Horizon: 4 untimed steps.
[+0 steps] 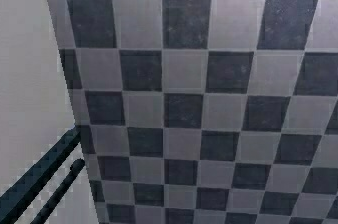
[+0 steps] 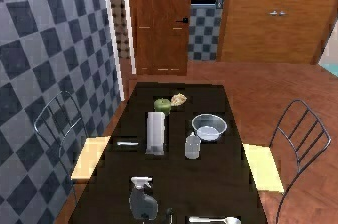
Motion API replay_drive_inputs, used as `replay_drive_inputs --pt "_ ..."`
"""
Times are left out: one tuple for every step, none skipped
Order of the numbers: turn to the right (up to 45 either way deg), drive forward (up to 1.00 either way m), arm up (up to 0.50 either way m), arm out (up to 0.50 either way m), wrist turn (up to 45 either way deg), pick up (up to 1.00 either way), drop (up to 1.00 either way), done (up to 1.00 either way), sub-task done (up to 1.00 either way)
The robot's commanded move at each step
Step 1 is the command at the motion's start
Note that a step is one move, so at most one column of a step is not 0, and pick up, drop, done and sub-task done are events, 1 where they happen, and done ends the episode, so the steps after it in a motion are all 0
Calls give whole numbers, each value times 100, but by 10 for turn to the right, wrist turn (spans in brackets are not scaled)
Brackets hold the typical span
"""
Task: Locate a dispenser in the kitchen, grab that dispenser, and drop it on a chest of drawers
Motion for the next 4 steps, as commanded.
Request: replay_drive_inputs --pt "0 0 10 0 0 0 0 0 0" --pt "0 0 36 0 0 0 0 0 0" --pt "0 0 0 0 -450 0 0 0 0" --pt "0 0 0 0 -450 0 0 0 0"
